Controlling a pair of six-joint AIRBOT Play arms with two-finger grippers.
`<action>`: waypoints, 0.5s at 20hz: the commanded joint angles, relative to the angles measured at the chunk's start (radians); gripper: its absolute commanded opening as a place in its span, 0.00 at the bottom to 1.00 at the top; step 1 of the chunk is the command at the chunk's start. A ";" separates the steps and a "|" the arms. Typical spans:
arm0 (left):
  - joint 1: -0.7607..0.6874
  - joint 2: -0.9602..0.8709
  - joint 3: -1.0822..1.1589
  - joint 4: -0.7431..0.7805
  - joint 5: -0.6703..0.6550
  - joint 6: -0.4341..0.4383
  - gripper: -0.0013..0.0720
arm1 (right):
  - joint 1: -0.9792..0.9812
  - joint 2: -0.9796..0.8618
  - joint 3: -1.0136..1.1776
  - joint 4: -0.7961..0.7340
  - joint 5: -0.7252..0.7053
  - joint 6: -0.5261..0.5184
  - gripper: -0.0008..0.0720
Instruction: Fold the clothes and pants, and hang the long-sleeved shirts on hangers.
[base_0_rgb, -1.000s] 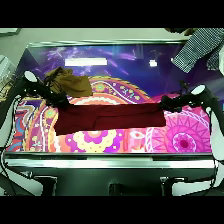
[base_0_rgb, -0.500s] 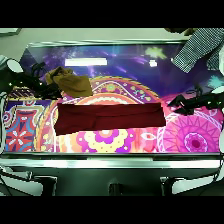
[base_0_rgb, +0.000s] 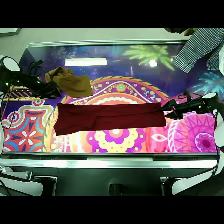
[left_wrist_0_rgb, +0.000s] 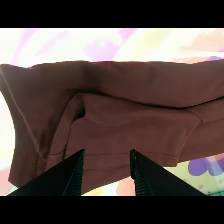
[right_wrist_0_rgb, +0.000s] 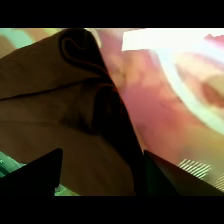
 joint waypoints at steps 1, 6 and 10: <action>0.000 0.001 0.001 0.001 0.002 -0.006 0.49 | 0.004 -0.008 -0.026 0.021 -0.036 -0.009 0.82; 0.000 0.001 0.001 0.000 0.003 -0.006 0.49 | 0.108 -0.007 -0.056 -0.019 -0.106 0.000 0.57; 0.000 0.001 0.001 -0.019 -0.005 -0.005 0.45 | 0.130 0.011 -0.053 -0.030 -0.123 0.022 0.05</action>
